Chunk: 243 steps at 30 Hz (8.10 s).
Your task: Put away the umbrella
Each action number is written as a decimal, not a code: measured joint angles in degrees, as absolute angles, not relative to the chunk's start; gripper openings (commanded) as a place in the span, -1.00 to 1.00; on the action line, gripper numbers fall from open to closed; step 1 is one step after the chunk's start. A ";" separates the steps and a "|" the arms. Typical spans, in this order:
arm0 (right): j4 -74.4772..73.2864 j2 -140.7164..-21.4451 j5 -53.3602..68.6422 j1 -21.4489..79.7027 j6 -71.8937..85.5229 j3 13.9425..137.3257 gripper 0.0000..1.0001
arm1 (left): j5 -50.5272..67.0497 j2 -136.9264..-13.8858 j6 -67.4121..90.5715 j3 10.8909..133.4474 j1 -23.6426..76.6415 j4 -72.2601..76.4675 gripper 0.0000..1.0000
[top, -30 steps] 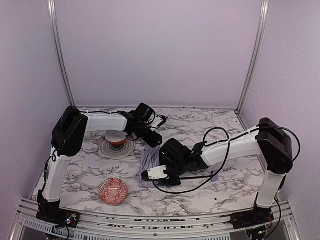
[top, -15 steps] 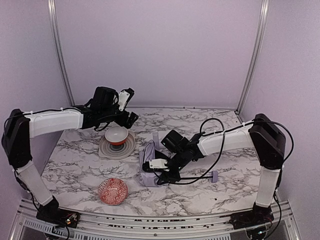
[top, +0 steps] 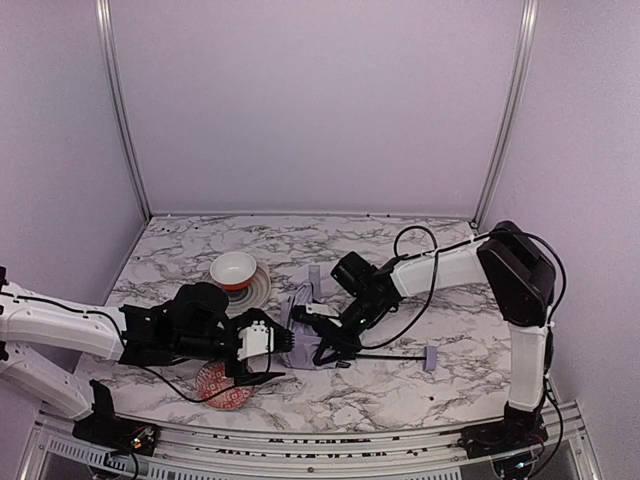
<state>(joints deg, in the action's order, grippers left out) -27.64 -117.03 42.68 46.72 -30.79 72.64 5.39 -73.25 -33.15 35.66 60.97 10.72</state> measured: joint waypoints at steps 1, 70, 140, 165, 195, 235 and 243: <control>-28.12 -117.54 43.68 46.54 -30.65 73.06 -0.42 | 5.23 -73.82 -34.98 34.92 61.91 10.83 0.86; 14.52 -80.07 6.46 56.75 -51.62 30.26 0.66 | 38.04 -121.38 -28.08 82.43 49.67 -25.96 -0.44; -36.86 -118.34 44.27 40.64 -33.32 74.70 -0.43 | -6.02 -99.53 -55.02 44.84 61.49 22.92 0.97; -40.32 -120.22 46.83 40.32 -28.49 77.78 -0.04 | -9.74 -107.35 -55.16 55.40 61.08 12.08 -0.14; 9.37 -66.24 19.03 44.34 -37.28 29.76 0.40 | 30.00 -118.63 -36.16 79.13 51.22 -24.25 -0.27; 4.25 -95.07 -6.20 60.07 -54.30 43.33 -0.42 | 42.46 -120.18 -29.30 80.42 48.38 -29.61 0.98; -5.91 -96.88 -2.39 58.48 -47.90 49.43 -0.42 | 27.24 -102.28 -21.69 56.82 45.74 -3.57 0.98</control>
